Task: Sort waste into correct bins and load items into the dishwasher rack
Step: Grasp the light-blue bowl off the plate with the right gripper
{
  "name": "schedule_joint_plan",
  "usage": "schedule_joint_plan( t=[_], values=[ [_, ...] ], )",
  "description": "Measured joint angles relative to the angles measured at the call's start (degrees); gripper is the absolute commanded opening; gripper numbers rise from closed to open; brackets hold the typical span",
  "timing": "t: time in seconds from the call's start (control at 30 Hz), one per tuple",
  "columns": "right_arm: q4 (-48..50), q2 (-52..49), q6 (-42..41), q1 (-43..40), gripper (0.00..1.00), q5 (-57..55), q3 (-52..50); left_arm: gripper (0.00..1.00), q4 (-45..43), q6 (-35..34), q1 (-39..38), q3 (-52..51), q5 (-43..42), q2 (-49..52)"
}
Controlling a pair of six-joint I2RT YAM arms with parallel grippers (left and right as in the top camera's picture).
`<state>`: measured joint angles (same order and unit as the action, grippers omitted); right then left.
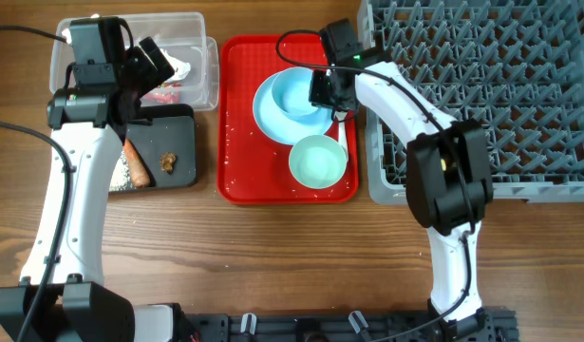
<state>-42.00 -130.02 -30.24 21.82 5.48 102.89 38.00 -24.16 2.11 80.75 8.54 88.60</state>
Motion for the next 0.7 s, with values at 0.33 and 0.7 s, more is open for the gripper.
schedule_joint_plan(
  t=[0.33,0.7],
  values=[
    [0.26,-0.17,-0.15,0.0,0.04,0.07,0.0,1.0,0.0,0.0,0.0,0.0,0.0,0.0],
    [-3.72,9.55,4.15,-3.26,0.04,-5.7,2.86,1.0,0.02,0.0,0.0,0.0,0.0,0.0]
  ],
)
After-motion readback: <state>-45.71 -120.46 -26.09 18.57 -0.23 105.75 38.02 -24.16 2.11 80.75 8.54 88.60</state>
